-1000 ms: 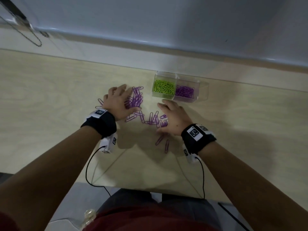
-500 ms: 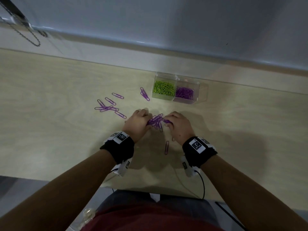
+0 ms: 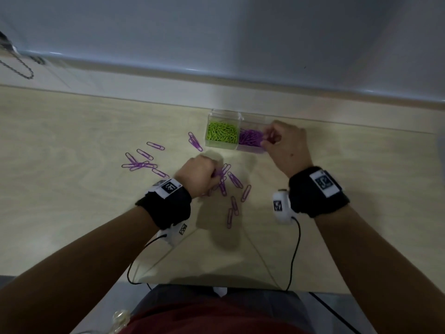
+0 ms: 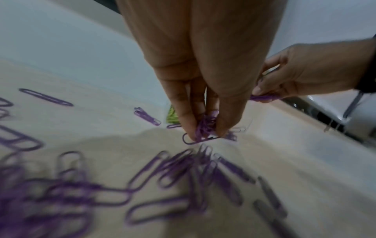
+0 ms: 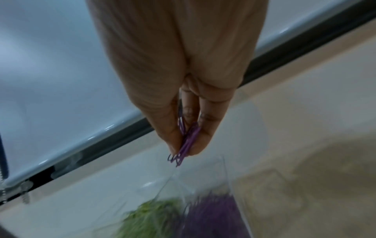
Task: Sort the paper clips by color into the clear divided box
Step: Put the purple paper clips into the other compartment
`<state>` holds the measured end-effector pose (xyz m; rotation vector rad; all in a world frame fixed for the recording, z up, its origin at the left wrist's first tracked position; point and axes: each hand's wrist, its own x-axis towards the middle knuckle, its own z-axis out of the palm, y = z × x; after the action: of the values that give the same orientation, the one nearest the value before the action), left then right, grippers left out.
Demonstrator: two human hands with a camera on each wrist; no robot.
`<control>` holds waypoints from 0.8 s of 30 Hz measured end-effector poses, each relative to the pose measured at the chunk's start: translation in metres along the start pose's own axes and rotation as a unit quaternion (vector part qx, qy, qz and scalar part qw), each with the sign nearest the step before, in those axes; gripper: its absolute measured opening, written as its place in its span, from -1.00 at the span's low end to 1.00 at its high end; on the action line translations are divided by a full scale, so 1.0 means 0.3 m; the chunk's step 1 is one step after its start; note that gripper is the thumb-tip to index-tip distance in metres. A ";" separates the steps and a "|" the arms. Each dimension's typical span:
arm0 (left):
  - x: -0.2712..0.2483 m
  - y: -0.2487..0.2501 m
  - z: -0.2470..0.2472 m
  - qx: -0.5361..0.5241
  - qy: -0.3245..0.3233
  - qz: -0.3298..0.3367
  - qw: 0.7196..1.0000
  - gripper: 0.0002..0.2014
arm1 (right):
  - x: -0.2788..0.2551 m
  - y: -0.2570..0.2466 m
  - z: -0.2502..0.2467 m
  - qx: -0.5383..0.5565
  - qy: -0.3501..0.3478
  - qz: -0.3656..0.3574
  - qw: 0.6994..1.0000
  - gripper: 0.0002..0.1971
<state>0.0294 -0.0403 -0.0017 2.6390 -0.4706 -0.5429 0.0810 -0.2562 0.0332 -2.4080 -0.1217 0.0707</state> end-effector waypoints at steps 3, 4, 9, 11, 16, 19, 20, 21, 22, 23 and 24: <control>0.043 0.060 -0.045 -0.147 0.075 -0.010 0.986 -0.74 | 0.095 0.015 0.008 -0.037 -0.036 -0.001 0.999 -0.77; 0.067 0.085 -0.066 -0.189 0.096 -0.013 0.977 -0.75 | 0.110 0.024 0.023 -0.028 -0.056 0.001 0.998 -0.75; 0.254 0.184 -0.128 -0.255 0.197 -0.041 0.946 -0.87 | 0.054 0.085 0.035 0.041 0.014 -0.002 0.999 -0.80; 0.325 0.200 -0.113 -0.230 0.189 -0.046 0.954 -0.86 | -0.007 0.130 0.027 0.043 0.054 0.006 0.998 -0.84; 0.377 0.227 -0.081 -0.053 0.056 -0.027 0.997 -0.79 | -0.147 0.203 0.034 0.040 0.026 0.036 0.998 -0.83; 0.308 0.161 -0.081 -0.100 0.138 -0.009 0.985 -0.79 | -0.187 0.191 0.076 0.033 -0.019 0.028 0.999 -0.81; 0.276 0.117 -0.083 -0.120 0.206 -0.008 0.971 -0.81 | -0.195 0.179 0.094 0.034 -0.039 0.023 0.998 -0.80; 0.247 0.059 -0.084 -0.130 0.267 -0.018 0.955 -0.82 | -0.200 0.165 0.116 0.032 -0.061 0.009 0.998 -0.80; 0.218 -0.005 -0.087 -0.129 0.311 -0.042 0.941 -0.82 | -0.203 0.148 0.139 0.022 -0.084 -0.013 0.996 -0.79; 0.195 -0.076 -0.080 -0.120 0.327 -0.077 0.934 -0.81 | -0.203 0.132 0.166 -0.001 -0.109 -0.039 0.993 -0.77; 0.172 -0.139 -0.071 -0.105 0.318 -0.109 0.936 -0.79 | -0.202 0.115 0.196 -0.029 -0.136 -0.060 0.988 -0.73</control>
<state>0.0933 -0.0182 -0.0178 2.4795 0.0774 0.2084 0.0182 -0.2494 -0.0327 -2.4321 -0.3991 0.3440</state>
